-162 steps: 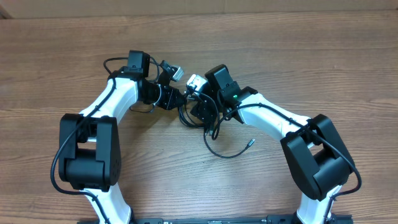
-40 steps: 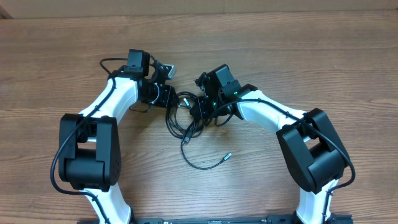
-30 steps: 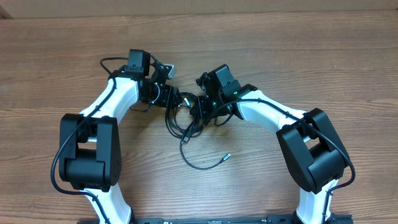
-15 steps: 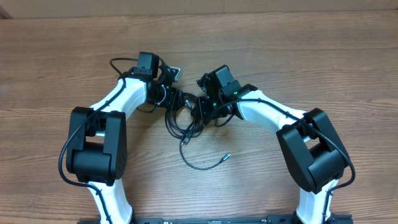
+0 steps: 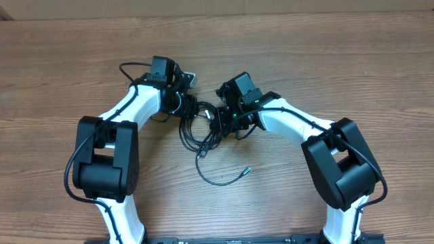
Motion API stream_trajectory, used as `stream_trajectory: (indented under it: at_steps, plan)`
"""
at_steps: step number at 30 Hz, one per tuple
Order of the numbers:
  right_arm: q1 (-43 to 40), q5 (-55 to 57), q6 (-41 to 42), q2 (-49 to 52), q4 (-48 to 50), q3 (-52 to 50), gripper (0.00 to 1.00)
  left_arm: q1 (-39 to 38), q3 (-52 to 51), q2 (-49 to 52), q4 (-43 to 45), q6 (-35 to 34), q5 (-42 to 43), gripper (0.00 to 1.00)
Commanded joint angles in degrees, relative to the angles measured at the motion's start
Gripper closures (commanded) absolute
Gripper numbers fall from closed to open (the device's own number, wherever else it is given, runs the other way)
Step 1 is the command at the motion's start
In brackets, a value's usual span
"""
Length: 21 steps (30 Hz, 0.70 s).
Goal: Untangle cables
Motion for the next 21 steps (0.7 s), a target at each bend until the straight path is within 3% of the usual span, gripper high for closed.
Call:
stream_trajectory:
  at_steps: [1,12,16,21]
  plan:
    - [0.2,1.4,-0.2,-2.0,0.1,-0.5,0.95,-0.8,-0.1,1.7,-0.2,-0.6,-1.8,0.51]
    - [0.2,2.1,-0.2,-2.0,0.1,-0.5,0.96,-3.4,-0.2,5.1,1.3,-0.7,-5.5,0.58]
    - [0.2,2.6,-0.2,-2.0,-0.5,-0.5,0.96,-3.3,-0.1,6.8,2.2,-1.7,-8.9,0.96]
    - [0.1,10.4,-0.1,-2.0,-3.4,-0.5,0.96,-2.4,1.2,5.3,0.2,-3.2,-7.4,0.96]
